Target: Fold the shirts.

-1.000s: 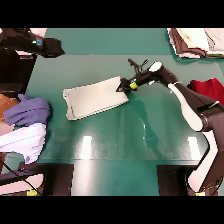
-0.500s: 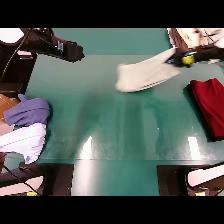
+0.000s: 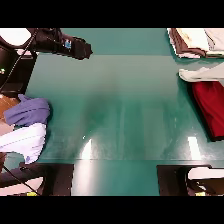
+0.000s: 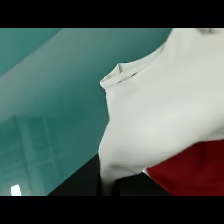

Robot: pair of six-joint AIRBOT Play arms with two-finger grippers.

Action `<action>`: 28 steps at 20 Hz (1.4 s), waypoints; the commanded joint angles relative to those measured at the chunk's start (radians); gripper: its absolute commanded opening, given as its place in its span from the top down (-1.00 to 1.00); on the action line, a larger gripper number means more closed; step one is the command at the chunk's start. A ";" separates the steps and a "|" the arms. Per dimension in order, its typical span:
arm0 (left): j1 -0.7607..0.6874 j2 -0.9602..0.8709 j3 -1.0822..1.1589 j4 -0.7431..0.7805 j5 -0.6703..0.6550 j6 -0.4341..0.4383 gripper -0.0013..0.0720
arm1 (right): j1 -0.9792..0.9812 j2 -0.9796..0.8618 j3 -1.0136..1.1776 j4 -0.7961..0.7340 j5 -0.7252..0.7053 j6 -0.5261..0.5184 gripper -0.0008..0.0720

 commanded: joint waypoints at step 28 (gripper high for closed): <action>-0.006 0.000 0.000 -0.005 -0.013 0.001 0.90 | -0.159 0.184 0.000 -0.391 0.467 0.088 -0.72</action>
